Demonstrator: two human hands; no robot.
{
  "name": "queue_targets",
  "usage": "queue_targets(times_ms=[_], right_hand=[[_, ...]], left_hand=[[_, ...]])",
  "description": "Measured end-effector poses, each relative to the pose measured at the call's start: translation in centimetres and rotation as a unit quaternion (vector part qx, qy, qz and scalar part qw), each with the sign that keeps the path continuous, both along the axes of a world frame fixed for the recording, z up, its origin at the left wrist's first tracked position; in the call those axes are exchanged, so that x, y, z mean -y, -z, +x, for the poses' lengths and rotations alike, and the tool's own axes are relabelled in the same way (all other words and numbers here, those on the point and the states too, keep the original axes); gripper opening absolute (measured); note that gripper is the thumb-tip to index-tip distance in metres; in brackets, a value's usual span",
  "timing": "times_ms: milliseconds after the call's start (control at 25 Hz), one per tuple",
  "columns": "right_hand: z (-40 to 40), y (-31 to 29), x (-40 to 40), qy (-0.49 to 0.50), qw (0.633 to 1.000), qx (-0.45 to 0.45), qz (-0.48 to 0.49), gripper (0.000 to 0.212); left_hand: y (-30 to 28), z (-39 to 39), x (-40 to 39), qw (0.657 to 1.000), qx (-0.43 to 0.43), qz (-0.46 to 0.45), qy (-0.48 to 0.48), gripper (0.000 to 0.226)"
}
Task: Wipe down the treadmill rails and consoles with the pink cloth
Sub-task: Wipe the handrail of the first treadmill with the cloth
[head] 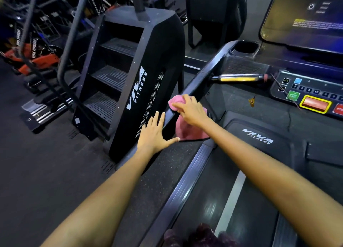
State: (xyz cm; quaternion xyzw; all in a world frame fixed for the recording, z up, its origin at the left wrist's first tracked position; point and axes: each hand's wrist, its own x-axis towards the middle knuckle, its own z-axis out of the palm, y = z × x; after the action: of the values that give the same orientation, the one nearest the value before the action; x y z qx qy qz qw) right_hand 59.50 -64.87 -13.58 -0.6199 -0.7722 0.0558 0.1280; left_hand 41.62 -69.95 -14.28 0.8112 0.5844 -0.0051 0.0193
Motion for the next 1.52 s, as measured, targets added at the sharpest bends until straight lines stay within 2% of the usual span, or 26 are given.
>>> queue_targets(times_ms=[80, 200, 280, 400, 480, 560, 640, 680, 760, 840, 920, 1000, 1080, 1280, 1440, 1520], right_hand=[[1.4, 0.1, 0.0, -0.028, 1.000, 0.009, 0.005, 0.037], [2.3, -0.9, -2.0, 0.073, 0.997, -0.002, -0.023, 0.034], [0.7, -1.3, -2.3, 0.096, 0.995, 0.015, -0.027, 0.032], [-2.0, -1.9, -1.3, 0.016, 0.996, 0.092, 0.007, 0.033], [-1.5, -1.4, -0.6, -0.051, 0.993, 0.109, 0.019, 0.036], [0.4, 0.3, -0.2, -0.069, 0.997, 0.038, 0.020, 0.039], [1.8, 3.1, 0.5, -0.014, 0.992, -0.126, 0.024, 0.043], [1.6, 4.0, 0.9, 0.031, 0.973, -0.225, 0.031, 0.046], [-0.7, 5.0, 1.8, 0.121, 0.914, -0.384, 0.048, 0.046], [-4.4, 5.5, 3.8, 0.189, 0.870, -0.455, 0.037, 0.046], [-7.0, 7.2, 6.2, 0.202, 0.856, -0.475, 0.027, 0.048], [-7.7, 9.5, 7.6, 0.178, 0.866, -0.466, 0.013, 0.057], [-6.6, 10.0, 6.3, 0.168, 0.879, -0.447, 0.010, 0.055], [-6.5, 8.0, 5.0, 0.216, 0.828, -0.517, 0.041, 0.050], [-10.5, 9.1, 8.2, 0.195, 0.846, -0.490, 0.078, 0.061], [-10.1, 8.8, 7.7, 0.199, 0.830, -0.518, 0.064, 0.061]], left_hand=[[0.0, 0.0, 0.0, 1.000, 0.005, 0.006, 0.002, 0.111], [0.0, -0.1, 0.0, 1.000, 0.010, 0.007, 0.001, 0.113], [-0.1, -0.1, 0.1, 1.000, 0.009, 0.004, 0.001, 0.114], [-0.4, 0.0, 0.3, 1.000, 0.002, 0.000, -0.008, 0.117], [-0.5, 0.1, 0.6, 1.000, 0.002, -0.003, -0.019, 0.119], [-0.5, 0.1, 0.6, 1.000, -0.003, -0.006, -0.016, 0.119], [-0.5, 0.1, 0.5, 1.000, -0.003, -0.007, -0.008, 0.119], [-0.6, 0.1, 0.4, 1.000, -0.001, -0.008, -0.005, 0.118], [-0.4, 0.1, 0.3, 1.000, 0.007, -0.015, -0.002, 0.117], [-0.2, -0.1, 0.3, 1.000, 0.023, -0.020, 0.002, 0.116], [0.0, -0.3, 0.2, 0.999, 0.033, -0.021, 0.014, 0.111], [0.1, -0.4, 0.1, 0.999, 0.031, -0.022, 0.029, 0.106], [0.1, -0.4, 0.0, 0.999, 0.023, -0.017, 0.038, 0.105], [0.3, -0.4, -0.3, 0.999, 0.009, -0.019, 0.037, 0.106], [0.3, -0.3, -0.2, 0.999, 0.013, -0.015, 0.041, 0.103], [0.3, -0.3, -0.1, 0.999, 0.004, -0.013, 0.046, 0.103]])
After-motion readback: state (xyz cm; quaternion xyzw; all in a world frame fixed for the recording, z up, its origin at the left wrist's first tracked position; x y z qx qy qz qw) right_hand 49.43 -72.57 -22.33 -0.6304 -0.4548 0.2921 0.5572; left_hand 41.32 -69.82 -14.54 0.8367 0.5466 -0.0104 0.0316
